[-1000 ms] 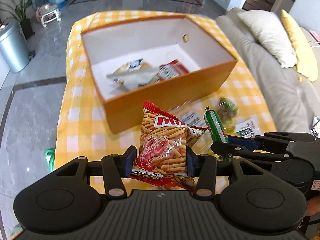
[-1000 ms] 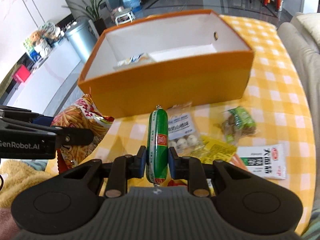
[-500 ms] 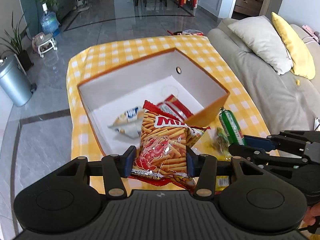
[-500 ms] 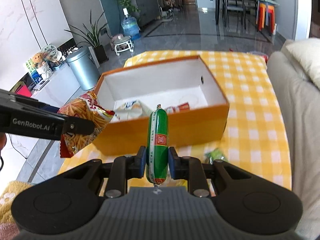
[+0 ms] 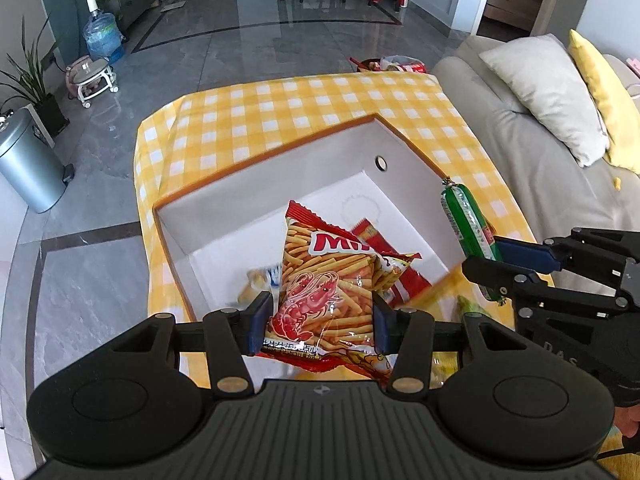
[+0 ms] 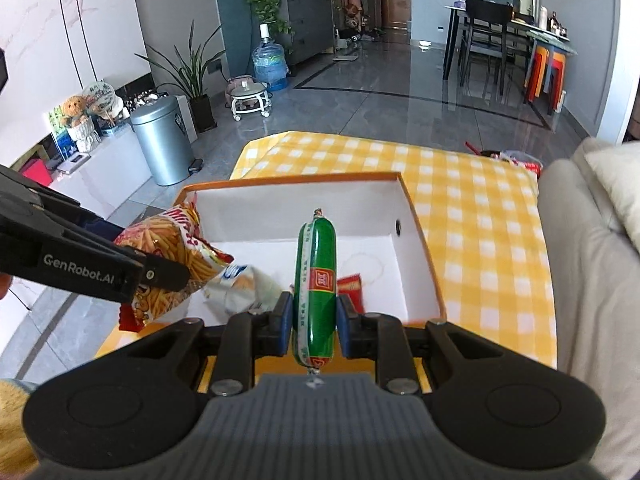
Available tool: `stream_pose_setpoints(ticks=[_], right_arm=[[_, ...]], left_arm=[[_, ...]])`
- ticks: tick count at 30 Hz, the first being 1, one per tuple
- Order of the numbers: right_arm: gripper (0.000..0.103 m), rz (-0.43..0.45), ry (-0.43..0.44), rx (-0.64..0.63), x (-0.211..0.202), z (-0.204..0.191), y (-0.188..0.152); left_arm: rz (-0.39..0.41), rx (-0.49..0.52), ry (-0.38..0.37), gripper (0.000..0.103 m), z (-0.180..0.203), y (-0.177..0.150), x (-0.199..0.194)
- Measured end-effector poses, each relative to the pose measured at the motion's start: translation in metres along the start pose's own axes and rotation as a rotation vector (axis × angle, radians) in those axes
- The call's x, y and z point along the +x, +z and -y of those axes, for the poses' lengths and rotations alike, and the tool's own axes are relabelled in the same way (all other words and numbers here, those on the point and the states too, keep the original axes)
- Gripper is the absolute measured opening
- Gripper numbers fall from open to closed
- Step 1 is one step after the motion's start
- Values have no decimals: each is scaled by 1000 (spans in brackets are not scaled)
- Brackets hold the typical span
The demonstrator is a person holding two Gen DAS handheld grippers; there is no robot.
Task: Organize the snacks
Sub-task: 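Carry both snacks over the orange box and release them inside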
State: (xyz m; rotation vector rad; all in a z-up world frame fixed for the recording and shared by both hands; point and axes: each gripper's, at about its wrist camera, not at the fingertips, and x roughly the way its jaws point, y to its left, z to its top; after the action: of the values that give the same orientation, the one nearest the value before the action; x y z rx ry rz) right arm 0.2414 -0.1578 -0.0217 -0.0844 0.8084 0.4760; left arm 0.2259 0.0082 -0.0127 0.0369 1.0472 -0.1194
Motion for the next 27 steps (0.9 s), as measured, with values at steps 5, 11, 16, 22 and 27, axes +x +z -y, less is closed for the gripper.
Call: stream_pose_setpoints(ticks=[5, 11, 16, 22, 27], right_arm=[[19, -17, -30, -50, 29, 3, 23], [19, -78, -59, -113, 74, 9, 38], [19, -124, -64, -168, 105, 12, 41], [19, -183, -51, -195, 137, 10, 41], [19, -219, -53, -217, 155, 6, 37]], left_arm=[[-21, 10, 11, 56, -3, 17, 17], [-90, 79, 17, 56, 0, 26, 49], [-138, 121, 27, 56, 0, 27, 72], [-175, 131, 36, 56, -5, 27, 93], [-203, 152, 42, 57, -7, 26, 106]])
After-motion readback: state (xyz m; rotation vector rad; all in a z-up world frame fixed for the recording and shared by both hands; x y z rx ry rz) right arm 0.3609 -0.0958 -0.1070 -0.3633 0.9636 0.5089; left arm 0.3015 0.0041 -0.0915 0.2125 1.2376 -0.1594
